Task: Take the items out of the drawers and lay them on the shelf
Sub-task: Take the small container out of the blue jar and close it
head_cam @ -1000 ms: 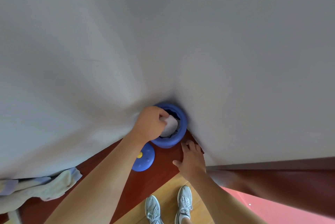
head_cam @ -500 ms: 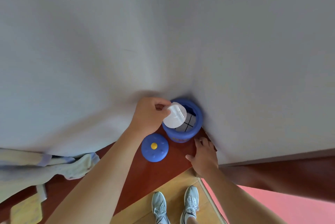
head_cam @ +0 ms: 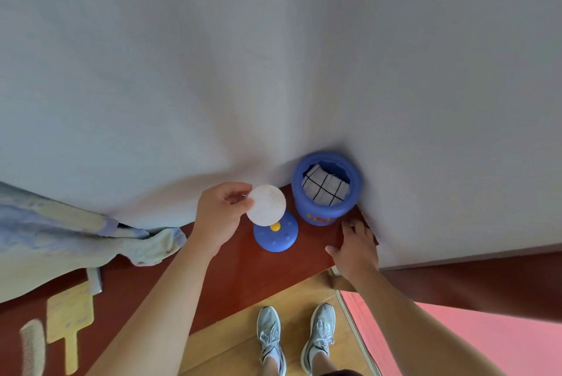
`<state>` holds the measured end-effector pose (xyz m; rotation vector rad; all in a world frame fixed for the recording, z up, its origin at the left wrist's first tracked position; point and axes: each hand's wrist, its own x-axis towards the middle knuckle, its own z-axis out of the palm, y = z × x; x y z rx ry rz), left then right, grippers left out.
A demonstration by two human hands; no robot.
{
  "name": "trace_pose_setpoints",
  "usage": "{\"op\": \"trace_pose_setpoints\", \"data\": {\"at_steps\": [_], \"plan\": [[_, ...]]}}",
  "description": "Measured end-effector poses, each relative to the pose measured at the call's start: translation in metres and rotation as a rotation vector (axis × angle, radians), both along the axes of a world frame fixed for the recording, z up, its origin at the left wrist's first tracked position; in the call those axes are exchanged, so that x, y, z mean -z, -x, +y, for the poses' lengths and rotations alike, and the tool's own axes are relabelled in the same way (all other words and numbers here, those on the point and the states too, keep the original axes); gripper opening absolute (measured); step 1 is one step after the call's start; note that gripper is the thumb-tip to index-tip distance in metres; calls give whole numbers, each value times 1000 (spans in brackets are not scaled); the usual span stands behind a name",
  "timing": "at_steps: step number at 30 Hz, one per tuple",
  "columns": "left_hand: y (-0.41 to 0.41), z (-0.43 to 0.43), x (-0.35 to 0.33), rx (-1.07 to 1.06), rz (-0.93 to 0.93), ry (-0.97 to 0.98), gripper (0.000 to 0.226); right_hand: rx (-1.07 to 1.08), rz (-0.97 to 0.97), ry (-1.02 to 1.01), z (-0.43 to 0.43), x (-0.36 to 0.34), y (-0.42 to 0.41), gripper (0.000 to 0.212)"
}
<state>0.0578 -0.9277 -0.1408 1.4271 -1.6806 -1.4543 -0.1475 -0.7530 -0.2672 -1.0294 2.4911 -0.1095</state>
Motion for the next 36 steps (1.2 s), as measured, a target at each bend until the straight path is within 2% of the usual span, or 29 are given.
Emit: {"op": "trace_pose_setpoints", "data": {"at_steps": [12, 19, 25, 31, 36], "plan": [[-47, 18, 79, -297, -136, -199, 34, 17, -7, 5, 1, 1, -4, 77], [-68, 28, 112, -478, -128, -313, 29, 38, -20, 19, 2, 1, -8, 85], [-71, 34, 127, -474, -174, -335, 22, 33, -18, 14, 2, 1, -7, 86], [-66, 38, 123, -388, -298, -202, 19, 25, -20, 9, 2, 0, -8, 85], [-68, 38, 130, -338, -321, -206, 21, 20, -20, 6, 2, -1, -8, 85]]}}
